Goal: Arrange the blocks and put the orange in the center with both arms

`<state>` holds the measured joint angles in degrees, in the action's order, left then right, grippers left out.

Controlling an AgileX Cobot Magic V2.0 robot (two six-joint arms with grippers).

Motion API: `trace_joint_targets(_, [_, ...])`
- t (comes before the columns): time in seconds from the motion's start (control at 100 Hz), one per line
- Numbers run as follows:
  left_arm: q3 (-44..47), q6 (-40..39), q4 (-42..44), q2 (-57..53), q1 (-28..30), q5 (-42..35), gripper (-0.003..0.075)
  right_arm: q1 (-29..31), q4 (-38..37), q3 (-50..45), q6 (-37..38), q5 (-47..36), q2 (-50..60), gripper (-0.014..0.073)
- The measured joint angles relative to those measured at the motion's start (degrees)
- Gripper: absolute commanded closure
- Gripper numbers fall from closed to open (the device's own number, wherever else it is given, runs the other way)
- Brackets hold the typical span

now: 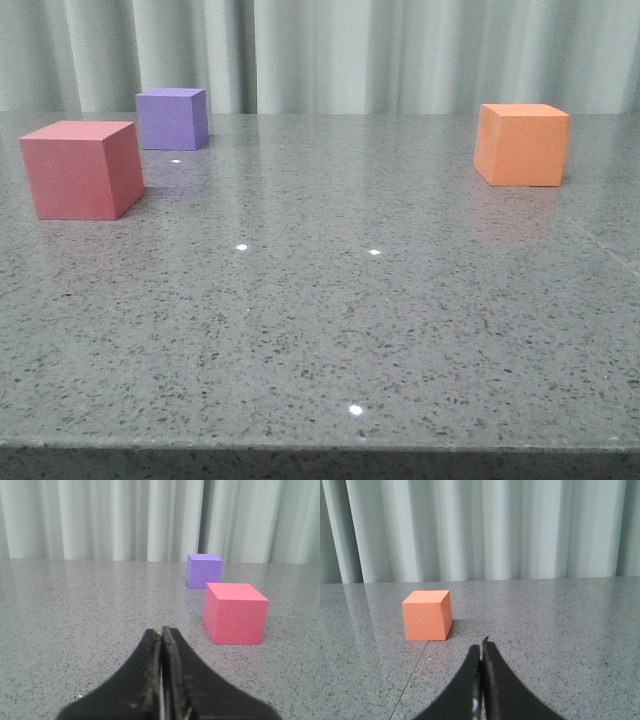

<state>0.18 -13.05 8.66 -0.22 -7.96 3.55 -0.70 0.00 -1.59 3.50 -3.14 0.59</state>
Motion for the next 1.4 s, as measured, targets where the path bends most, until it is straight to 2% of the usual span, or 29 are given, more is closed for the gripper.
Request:
trace_joint_targets(0.23, [0.0,0.0,0.0,0.0,0.0,0.0,0.0741,0.0,0.0,0.1,0.0,-1.6,0.0,0.0662])
trace_joint_targets(0.36, [0.0,0.0,0.0,0.0,0.0,0.0,0.0741,0.0,0.8,4.0,0.0,0.1,0.0,0.0662])
trace_joint_targets(0.61, [0.0,0.0,0.0,0.0,0.0,0.0,0.0741,0.0,1.4,19.8,0.0,16.0,-3.8,0.0662])
trace_joint_targets(0.96, [0.0,0.0,0.0,0.0,0.0,0.0,0.0741,0.0,2.3,46.5,0.0,43.3,-29.6,0.0662])
trace_joint_targets(1.06, [0.0,0.0,0.0,0.0,0.0,0.0,0.0741,0.0,3.5,51.0,0.0,46.2,-35.9,0.0662])
trace_joint_targets(1.2, [0.0,0.0,0.0,0.0,0.0,0.0,0.0741,0.0,4.0,52.4,0.0,46.6,-41.3,0.0655])
trace_joint_targets(1.29, [0.0,0.0,0.0,0.0,0.0,0.0,0.0741,0.0,4.0,52.4,0.0,47.3,-43.5,0.0584])
trace_joint_targets(1.34, [0.0,0.0,0.0,0.0,0.0,0.0,0.0741,0.0,4.0,52.4,0.0,48.0,-44.4,0.0506])
trace_joint_targets(1.4, [0.0,0.0,0.0,0.0,0.0,0.0,0.0741,0.0,4.0,52.4,0.0,49.0,-45.2,0.0372])
